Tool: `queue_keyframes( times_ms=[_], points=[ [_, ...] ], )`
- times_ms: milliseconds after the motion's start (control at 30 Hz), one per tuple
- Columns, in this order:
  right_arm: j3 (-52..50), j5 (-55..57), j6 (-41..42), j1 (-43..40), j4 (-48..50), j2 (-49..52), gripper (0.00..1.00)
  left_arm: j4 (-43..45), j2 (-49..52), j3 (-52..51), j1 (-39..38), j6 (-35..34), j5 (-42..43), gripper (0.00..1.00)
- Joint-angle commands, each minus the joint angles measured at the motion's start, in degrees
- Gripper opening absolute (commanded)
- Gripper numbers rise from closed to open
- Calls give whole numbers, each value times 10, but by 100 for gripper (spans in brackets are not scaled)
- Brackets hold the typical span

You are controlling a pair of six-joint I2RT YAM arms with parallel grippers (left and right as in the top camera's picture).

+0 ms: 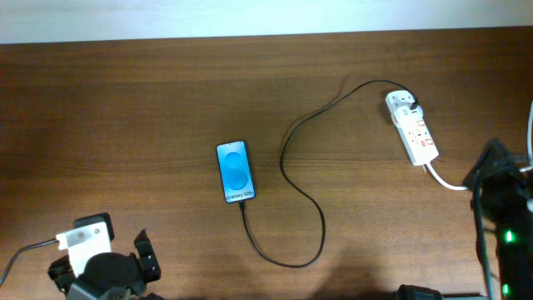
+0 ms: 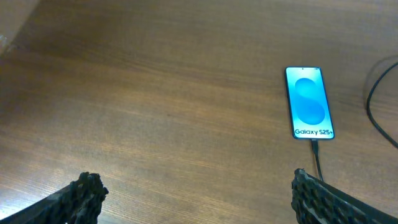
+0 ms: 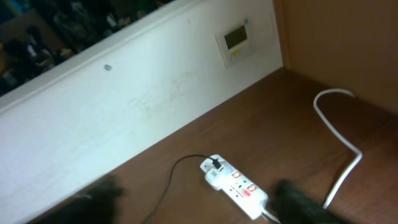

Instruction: Plug charger to phone and switch on socket

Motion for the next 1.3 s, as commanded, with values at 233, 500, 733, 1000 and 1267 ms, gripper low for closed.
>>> queue_keyframes(
  times_ms=[233,500,733,1000,1267],
  points=[
    [1,-2,3,3,-174,-330,98,1,-2,1,-2,-8,-7,99],
    [18,138,-16,42,-241,-351,98,1,-2,1,-2,-8,-7,99],
    [-93,68,-12,41,-92,-351,98,1,-2,1,-2,-8,-7,99],
    [-509,-96,-12,41,334,-351,98,1,-2,1,-2,-8,-7,99],
    [-671,-92,-12,41,535,-351,98,1,-2,1,-2,-8,-7,99]
  ],
)
